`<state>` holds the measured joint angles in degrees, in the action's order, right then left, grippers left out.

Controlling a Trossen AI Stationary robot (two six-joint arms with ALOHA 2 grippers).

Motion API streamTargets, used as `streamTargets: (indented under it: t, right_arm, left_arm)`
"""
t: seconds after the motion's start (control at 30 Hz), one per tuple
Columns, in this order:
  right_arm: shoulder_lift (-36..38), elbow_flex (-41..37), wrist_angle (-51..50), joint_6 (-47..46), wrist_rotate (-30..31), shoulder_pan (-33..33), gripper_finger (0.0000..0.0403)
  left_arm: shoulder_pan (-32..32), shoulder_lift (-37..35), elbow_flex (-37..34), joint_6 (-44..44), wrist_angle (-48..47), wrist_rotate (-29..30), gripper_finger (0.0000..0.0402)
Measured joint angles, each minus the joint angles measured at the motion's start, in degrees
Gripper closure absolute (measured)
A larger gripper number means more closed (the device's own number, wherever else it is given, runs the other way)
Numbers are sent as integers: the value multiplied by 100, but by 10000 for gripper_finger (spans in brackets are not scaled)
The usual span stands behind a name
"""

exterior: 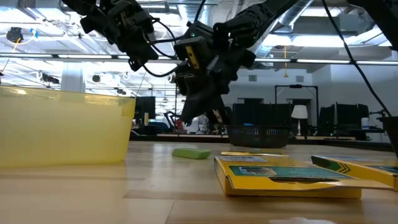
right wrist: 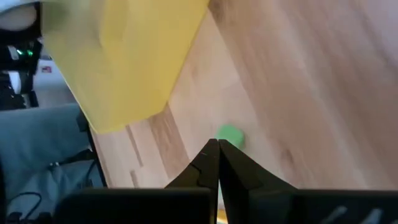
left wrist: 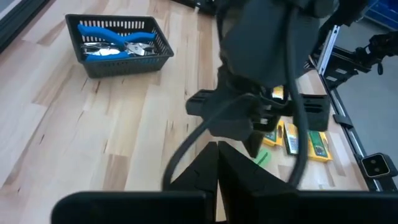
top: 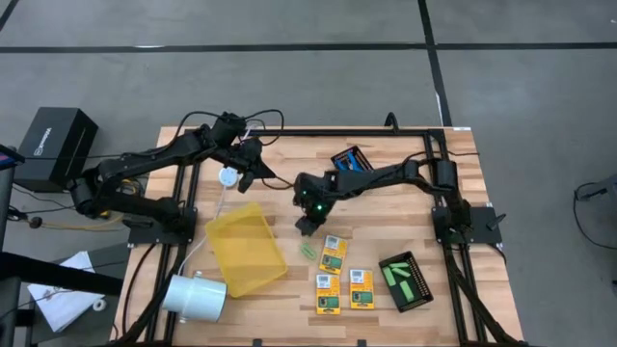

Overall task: Pick & Place School Supplies
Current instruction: Put the green eraser into the bottom black bin

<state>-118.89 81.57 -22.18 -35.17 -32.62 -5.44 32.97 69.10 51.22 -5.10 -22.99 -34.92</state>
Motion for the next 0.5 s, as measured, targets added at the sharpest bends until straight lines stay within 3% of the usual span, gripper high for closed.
streamTargets:
  t: [0.37,0.5]
  right_arm:
    - [-52,-175,-102,191,-33,274,403]
    - [-52,-468,-94,26,-57,411,403]
  left_arm:
    - [110,-2,0,-92,-8,123,400]
    - [390,-2,0,-122,-52,581,400]
